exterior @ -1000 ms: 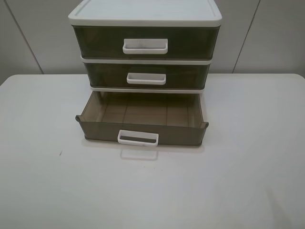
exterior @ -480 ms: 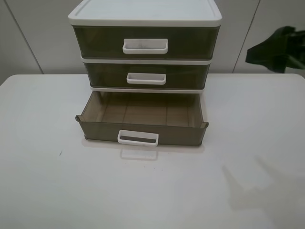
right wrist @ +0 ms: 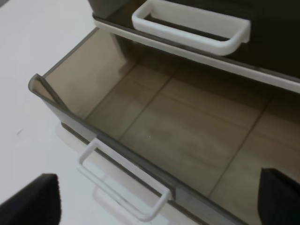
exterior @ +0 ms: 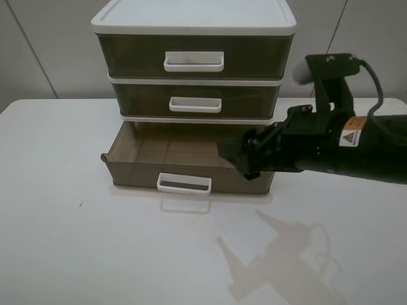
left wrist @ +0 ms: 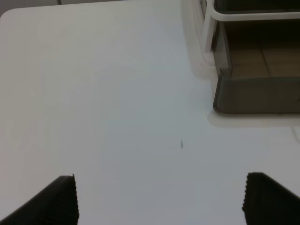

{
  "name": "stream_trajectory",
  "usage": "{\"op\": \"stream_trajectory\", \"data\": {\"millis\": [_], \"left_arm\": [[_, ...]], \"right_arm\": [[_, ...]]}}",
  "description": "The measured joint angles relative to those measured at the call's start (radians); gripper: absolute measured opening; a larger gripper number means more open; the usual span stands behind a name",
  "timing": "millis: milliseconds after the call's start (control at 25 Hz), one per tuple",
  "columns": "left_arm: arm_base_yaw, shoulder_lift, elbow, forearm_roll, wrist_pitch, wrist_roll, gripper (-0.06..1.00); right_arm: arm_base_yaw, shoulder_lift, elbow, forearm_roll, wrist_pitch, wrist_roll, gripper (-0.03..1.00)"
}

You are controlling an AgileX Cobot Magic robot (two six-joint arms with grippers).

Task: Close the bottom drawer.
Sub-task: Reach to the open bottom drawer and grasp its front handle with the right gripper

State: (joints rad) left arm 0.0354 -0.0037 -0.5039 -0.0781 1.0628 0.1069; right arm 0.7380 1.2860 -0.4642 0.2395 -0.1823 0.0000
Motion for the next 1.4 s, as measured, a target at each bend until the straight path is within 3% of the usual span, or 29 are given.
{"op": "stream_trajectory", "data": {"millis": [200,320,480,600,880,1160,1400], "left_arm": [[0.000,0.000,0.000,0.000,0.000,0.000,0.72],[0.000,0.000,0.000,0.000,0.000,0.000,0.72],[0.000,0.000,0.000,0.000,0.000,0.000,0.72],[0.000,0.000,0.000,0.000,0.000,0.000,0.72],[0.000,0.000,0.000,0.000,0.000,0.000,0.72],[0.000,0.000,0.000,0.000,0.000,0.000,0.72],[0.000,0.000,0.000,0.000,0.000,0.000,0.72]], "right_arm": [[0.103,0.150,0.078,0.027,-0.339,0.000,0.64],[0.122,0.247,0.082,0.027,-0.480,0.000,0.49],[0.122,0.345,0.082,0.027,-0.595,0.000,0.16],[0.122,0.402,0.082,-0.021,-0.672,0.000,0.05],[0.127,0.515,0.057,-0.170,-0.789,0.000,0.02],[0.127,0.609,-0.003,-0.190,-0.874,0.000,0.02],[0.145,0.637,-0.019,-0.198,-0.877,0.000,0.02]]}}
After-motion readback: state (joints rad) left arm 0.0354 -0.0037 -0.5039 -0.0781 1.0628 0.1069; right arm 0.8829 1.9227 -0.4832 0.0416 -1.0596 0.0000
